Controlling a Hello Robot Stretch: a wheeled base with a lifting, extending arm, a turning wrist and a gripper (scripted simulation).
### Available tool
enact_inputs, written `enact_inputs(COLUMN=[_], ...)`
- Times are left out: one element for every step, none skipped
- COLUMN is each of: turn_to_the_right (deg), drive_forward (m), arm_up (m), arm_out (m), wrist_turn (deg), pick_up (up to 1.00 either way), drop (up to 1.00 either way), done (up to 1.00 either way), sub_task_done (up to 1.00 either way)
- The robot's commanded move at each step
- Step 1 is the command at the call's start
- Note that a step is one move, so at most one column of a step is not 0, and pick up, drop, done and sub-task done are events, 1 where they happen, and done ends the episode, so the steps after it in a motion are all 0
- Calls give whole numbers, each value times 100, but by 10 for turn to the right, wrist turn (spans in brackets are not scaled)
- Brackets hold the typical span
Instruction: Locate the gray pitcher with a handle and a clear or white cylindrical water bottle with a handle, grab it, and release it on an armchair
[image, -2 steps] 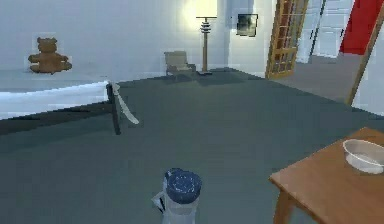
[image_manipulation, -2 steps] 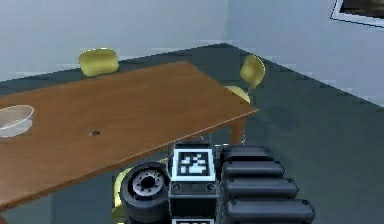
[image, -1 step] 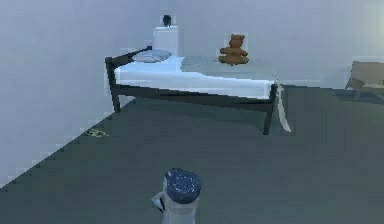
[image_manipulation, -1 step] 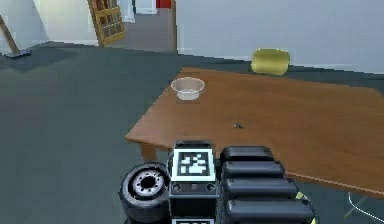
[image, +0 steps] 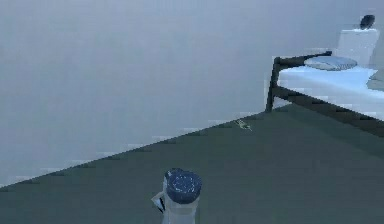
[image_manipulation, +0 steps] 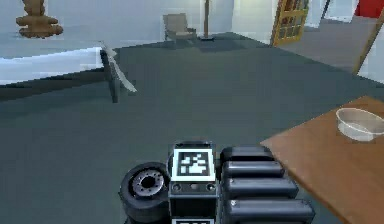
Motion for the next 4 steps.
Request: enact_inputs(turn_to_the_right=[-270, 0, 450, 420], drive_forward=[0, 20, 0, 0], arm_up=[0, 0, 0, 0], arm_out=[0, 0, 0, 0], wrist_turn=[0, 0, 0, 0], pick_up=[0, 0, 0, 0], drop=[0, 0, 0, 0], done=[0, 0, 0, 0], sub_task_done=[0, 0, 0, 0])
